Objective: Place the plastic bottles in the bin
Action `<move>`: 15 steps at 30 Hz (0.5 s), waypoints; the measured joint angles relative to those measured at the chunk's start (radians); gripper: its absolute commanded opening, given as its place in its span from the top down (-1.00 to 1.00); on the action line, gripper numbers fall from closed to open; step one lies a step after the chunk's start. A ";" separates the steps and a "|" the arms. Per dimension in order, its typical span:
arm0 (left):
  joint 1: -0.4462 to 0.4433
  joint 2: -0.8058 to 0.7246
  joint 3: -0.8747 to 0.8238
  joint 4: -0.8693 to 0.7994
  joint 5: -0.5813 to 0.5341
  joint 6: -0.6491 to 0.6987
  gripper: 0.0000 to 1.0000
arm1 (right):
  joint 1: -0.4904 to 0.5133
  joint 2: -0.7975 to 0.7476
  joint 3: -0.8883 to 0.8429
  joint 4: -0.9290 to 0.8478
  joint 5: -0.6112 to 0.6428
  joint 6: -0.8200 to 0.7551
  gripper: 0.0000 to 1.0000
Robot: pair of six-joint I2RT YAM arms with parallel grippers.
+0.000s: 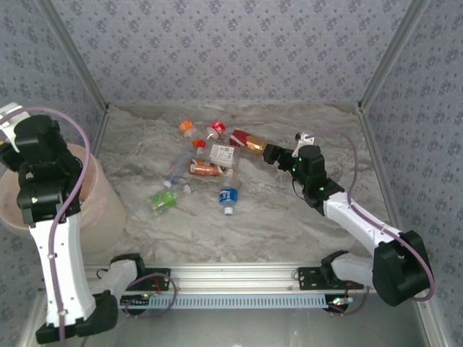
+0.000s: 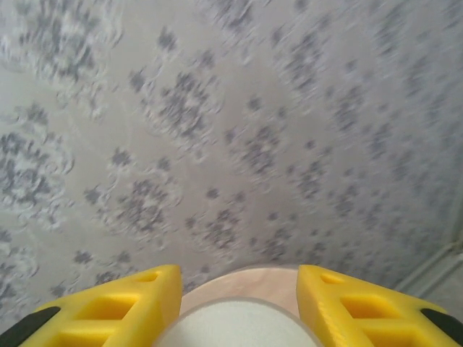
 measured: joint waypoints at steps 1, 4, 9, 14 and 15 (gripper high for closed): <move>0.055 0.014 -0.008 -0.013 0.011 -0.008 0.09 | 0.000 0.004 0.006 -0.002 -0.001 0.000 -1.00; 0.210 0.056 -0.028 -0.053 0.063 -0.041 0.08 | -0.002 0.007 0.020 -0.006 -0.008 0.000 -1.00; 0.381 0.140 -0.044 -0.137 0.135 -0.092 -0.05 | -0.005 0.008 0.035 -0.022 -0.014 -0.004 -1.00; 0.431 0.185 -0.034 -0.212 0.168 -0.151 -0.42 | -0.006 0.008 0.042 -0.045 -0.018 -0.004 -1.00; 0.432 0.198 -0.023 -0.232 0.183 -0.164 -0.44 | -0.006 0.008 0.042 -0.050 -0.018 -0.004 -1.00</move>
